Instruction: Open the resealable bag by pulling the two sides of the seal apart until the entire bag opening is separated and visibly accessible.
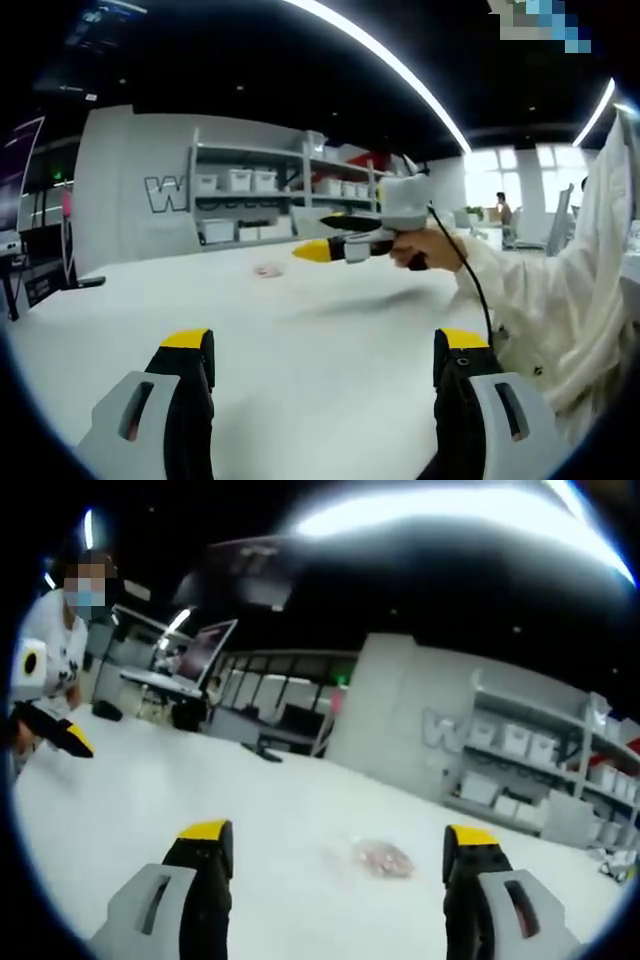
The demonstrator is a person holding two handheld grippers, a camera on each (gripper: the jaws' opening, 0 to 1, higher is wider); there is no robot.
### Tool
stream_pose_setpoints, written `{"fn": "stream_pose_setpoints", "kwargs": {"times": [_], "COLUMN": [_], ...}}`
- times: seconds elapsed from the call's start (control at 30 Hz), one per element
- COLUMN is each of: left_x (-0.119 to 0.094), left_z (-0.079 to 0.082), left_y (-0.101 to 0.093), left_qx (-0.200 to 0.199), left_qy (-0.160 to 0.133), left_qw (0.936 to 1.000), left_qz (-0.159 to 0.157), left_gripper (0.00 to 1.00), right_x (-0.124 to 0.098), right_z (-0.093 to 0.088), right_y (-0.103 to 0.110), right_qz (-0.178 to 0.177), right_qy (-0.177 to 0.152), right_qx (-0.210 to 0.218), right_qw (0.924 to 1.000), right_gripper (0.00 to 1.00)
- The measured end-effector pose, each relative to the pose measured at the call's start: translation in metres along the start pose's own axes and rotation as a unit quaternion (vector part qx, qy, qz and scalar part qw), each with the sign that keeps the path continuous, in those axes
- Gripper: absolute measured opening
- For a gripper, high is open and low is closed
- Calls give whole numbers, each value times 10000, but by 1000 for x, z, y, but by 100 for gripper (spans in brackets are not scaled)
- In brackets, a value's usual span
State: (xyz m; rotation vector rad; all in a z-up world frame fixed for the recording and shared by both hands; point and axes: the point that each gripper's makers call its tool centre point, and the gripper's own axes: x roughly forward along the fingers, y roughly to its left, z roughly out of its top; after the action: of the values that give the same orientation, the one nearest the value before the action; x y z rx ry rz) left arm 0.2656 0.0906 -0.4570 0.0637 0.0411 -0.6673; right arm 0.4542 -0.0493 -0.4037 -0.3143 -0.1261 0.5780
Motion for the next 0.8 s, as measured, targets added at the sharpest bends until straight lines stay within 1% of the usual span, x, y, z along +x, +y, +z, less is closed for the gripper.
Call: {"fn": "stream_pose_setpoints", "kwargs": {"times": [0.17,0.33,0.5,0.63,0.8], "left_x": [-1,0,1,1,2], "left_z": [0,-1,-2,-2,-3], "left_y": [0,1,0,0,-1], "left_qx": [-17,-25,-47,-59,-56], "left_qy": [-25,-6,-9,-17,5], "left_qw": [10000,10000,10000,10000,10000], "left_qz": [25,21,12,13,3], "left_gripper": [89,89,89,89,89], "right_x": [-5,-12,-14,-17,-19], "right_z": [-3,-2,-2,-1,0], "right_y": [4,10,9,8,6], "right_qz": [-10,-1,-2,-51,-79], "right_qy": [50,15,-29,-33,-55], "right_qx": [-60,-72,4,-55,-24], "right_qw": [10000,10000,10000,10000,10000], "right_gripper": [86,86,85,85,85]}}
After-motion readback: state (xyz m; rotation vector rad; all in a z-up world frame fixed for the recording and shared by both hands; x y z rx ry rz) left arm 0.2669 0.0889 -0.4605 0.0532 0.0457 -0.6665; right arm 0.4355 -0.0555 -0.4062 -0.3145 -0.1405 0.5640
